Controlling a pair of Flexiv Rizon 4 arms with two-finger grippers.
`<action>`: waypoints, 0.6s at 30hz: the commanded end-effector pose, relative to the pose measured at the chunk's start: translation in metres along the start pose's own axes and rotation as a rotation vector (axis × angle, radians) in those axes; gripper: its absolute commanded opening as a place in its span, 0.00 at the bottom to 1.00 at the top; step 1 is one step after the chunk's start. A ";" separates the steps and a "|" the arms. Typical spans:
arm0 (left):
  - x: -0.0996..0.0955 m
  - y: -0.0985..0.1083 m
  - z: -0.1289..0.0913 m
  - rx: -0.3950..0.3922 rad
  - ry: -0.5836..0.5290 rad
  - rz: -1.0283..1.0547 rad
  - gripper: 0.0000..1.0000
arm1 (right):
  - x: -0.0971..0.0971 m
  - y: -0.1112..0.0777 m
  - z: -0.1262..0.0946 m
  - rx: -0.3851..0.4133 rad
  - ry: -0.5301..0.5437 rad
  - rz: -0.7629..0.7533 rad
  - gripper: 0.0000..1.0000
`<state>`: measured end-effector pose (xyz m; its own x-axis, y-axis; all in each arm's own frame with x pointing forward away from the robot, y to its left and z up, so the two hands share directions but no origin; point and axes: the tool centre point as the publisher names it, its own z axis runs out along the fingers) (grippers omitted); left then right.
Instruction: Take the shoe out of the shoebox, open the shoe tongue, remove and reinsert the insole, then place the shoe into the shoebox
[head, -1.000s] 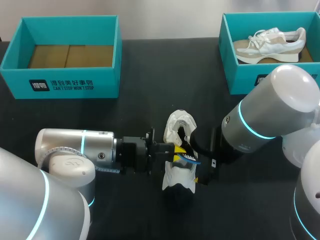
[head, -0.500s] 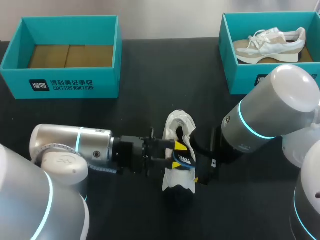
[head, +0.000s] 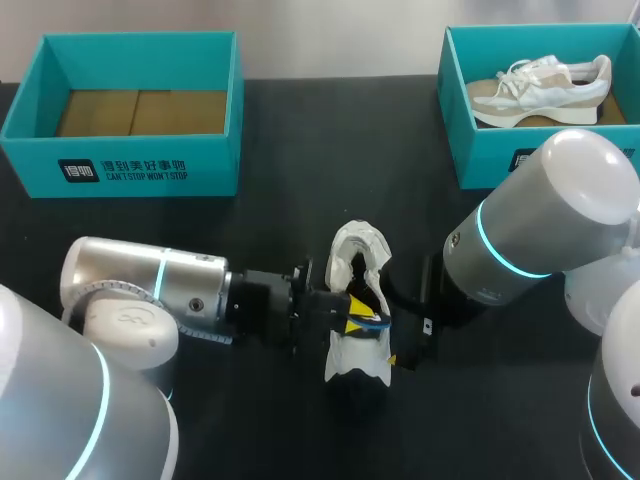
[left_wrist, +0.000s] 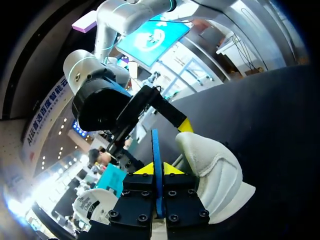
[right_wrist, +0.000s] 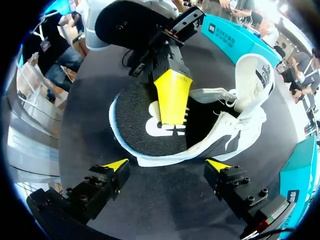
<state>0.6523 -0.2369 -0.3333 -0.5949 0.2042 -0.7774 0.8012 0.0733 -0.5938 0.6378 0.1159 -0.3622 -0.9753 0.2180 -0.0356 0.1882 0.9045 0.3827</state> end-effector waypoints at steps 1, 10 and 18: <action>0.005 0.018 0.014 -0.011 -0.014 0.019 0.00 | 0.001 0.000 0.001 0.000 -0.002 0.001 1.00; 0.004 0.039 0.019 -0.042 -0.041 0.050 0.00 | 0.001 0.000 0.001 0.000 -0.002 0.001 1.00; -0.006 0.006 0.005 0.007 -0.071 0.031 0.44 | 0.001 0.000 0.001 0.000 -0.002 0.001 1.00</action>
<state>0.6698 -0.2532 -0.3410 -0.5723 0.1393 -0.8081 0.8194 0.0595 -0.5701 0.6378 0.1159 -0.3622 -0.9753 0.2180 -0.0356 0.1882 0.9045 0.3827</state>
